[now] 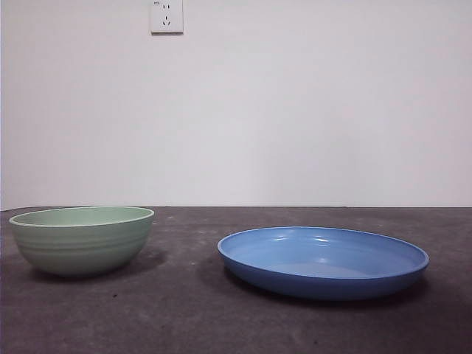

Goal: Place the green bowl on the blue plate

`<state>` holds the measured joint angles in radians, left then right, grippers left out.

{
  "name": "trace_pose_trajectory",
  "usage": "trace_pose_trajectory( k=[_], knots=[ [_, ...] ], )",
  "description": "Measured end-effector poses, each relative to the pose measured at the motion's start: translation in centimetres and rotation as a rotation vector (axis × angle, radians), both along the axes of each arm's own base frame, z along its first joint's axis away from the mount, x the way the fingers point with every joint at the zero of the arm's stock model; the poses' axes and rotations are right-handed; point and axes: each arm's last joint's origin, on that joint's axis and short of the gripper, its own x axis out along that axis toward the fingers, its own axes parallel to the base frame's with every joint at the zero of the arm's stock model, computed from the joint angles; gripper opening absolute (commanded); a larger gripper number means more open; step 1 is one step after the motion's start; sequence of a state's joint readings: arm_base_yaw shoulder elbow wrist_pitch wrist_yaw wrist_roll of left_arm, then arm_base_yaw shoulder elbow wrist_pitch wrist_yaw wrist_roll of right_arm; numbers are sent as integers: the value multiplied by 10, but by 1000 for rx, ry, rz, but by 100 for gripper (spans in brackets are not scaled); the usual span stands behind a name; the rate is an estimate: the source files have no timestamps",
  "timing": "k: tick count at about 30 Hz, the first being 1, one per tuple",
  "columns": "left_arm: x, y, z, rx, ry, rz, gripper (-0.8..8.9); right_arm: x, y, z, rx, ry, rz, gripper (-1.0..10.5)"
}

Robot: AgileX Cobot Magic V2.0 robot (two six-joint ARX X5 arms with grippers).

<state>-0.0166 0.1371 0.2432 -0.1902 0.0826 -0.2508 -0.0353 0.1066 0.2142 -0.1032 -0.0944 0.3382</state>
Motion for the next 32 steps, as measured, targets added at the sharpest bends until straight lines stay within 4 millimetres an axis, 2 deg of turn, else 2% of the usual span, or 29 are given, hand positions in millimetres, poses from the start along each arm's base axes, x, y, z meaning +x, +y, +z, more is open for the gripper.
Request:
trace_pose_trajectory(
  k=[6, 10, 14, 18, 23, 28, 32],
  knots=[
    [12, -5, 49, -21, 42, -128, 16, 4, 5, 39, 38, 76, 164, 12],
    [29, -11, 83, -42, 60, -283, 16, 12, 8, 67, 55, 135, 301, 12],
    [51, -20, 105, -69, 128, -449, 16, 23, 12, 88, 81, 224, 457, 12],
    [69, -35, 106, -96, 257, -583, 16, 34, 17, 106, 72, 306, 573, 12],
    [73, -56, 96, -77, 346, -762, 17, 41, 36, 119, 3, 368, 728, 12],
    [68, -68, 95, -39, 347, -851, 20, 41, 56, 118, -91, 400, 874, 12],
    [66, -70, 96, -36, 346, -863, 30, 40, 61, 117, -113, 408, 912, 12]
  ],
)
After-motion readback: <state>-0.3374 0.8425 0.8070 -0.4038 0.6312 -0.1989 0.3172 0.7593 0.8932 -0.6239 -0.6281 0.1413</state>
